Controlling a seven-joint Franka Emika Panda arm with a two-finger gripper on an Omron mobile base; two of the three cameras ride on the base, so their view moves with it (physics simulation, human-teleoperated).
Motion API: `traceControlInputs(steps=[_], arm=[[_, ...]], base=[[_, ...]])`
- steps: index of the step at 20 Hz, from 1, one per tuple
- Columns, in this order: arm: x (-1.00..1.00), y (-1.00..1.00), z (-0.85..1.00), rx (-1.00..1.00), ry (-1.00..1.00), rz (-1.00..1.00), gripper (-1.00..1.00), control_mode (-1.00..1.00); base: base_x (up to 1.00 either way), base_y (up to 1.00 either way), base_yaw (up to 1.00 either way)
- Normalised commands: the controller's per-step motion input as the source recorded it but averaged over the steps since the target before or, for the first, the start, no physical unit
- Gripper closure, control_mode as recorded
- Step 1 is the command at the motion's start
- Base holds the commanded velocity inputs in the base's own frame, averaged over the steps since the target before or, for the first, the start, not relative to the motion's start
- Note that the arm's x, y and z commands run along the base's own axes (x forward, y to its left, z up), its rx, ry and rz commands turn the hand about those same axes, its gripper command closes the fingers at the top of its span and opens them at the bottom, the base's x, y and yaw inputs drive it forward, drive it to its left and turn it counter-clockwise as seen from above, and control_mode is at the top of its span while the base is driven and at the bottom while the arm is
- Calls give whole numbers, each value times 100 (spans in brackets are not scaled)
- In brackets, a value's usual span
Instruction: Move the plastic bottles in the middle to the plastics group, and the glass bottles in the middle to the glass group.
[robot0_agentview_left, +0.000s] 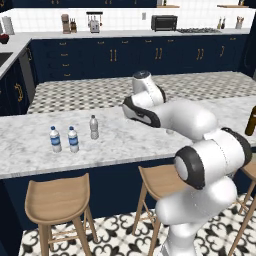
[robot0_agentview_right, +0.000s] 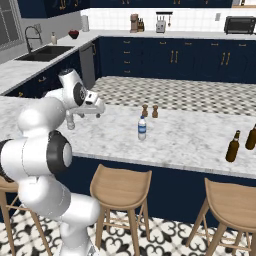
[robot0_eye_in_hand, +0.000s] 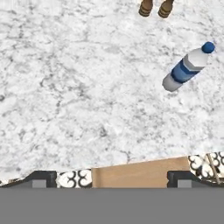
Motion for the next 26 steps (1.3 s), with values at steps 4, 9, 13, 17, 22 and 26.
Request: traceControlInputs(steps=[4,9,13,17,22,26], arm=[[-31,-100,4,5,-14,-27,-100,-100],[-25,-100,1,5,-7,-25,-100,-100],[10,-82,3,8,0,-14,-100,-100],[45,-46,5,8,1,0,-100,-100],[32,-35,-1,17,-3,0,-100,-100],[13,-31,-3,8,-2,0,-100,-100]], base=[[0,0,0],[0,0,0],[0,0,0],[0,0,0],[0,0,0],[0,0,0]])
